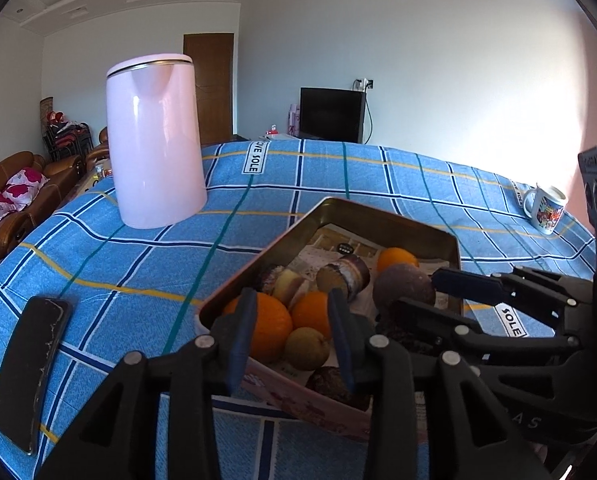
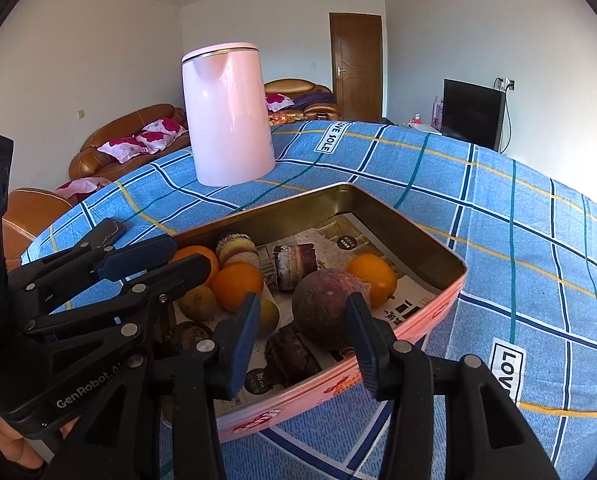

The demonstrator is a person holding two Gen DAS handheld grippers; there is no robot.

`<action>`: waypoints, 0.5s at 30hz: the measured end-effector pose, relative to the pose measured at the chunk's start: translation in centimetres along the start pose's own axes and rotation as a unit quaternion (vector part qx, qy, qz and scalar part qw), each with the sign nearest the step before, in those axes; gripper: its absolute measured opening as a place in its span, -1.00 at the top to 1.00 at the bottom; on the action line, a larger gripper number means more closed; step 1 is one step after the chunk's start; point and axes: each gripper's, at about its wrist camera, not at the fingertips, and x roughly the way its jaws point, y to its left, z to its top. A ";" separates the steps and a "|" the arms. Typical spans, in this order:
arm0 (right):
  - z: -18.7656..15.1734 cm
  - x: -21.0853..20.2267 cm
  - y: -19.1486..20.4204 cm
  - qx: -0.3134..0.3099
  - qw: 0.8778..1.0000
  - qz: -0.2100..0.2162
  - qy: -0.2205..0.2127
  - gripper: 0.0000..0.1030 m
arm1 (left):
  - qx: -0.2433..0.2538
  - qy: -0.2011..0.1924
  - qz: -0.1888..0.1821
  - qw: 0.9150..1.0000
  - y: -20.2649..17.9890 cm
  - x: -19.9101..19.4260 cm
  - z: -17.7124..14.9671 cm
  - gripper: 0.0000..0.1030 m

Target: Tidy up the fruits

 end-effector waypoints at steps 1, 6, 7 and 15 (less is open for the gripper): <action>0.0 0.0 0.0 0.000 1.000 0.001 0.000 0.05 | -0.002 -0.001 0.003 1.000 0.1 -0.1 0.0 0.10; -0.2 -1.3 -0.4 0.011 1.000 -0.005 -0.021 -0.10 | -0.014 -0.022 -0.002 1.000 0.7 -1.5 0.0 -0.31; -0.2 -1.8 -0.5 0.014 0.999 -0.008 -0.028 -0.14 | -0.015 -0.025 -0.001 1.000 0.7 -1.8 0.1 -0.40; -0.8 -5.1 -1.1 0.025 0.997 -0.028 -0.068 -0.31 | -0.010 -0.059 0.002 0.998 -0.1 -3.5 0.4 -0.79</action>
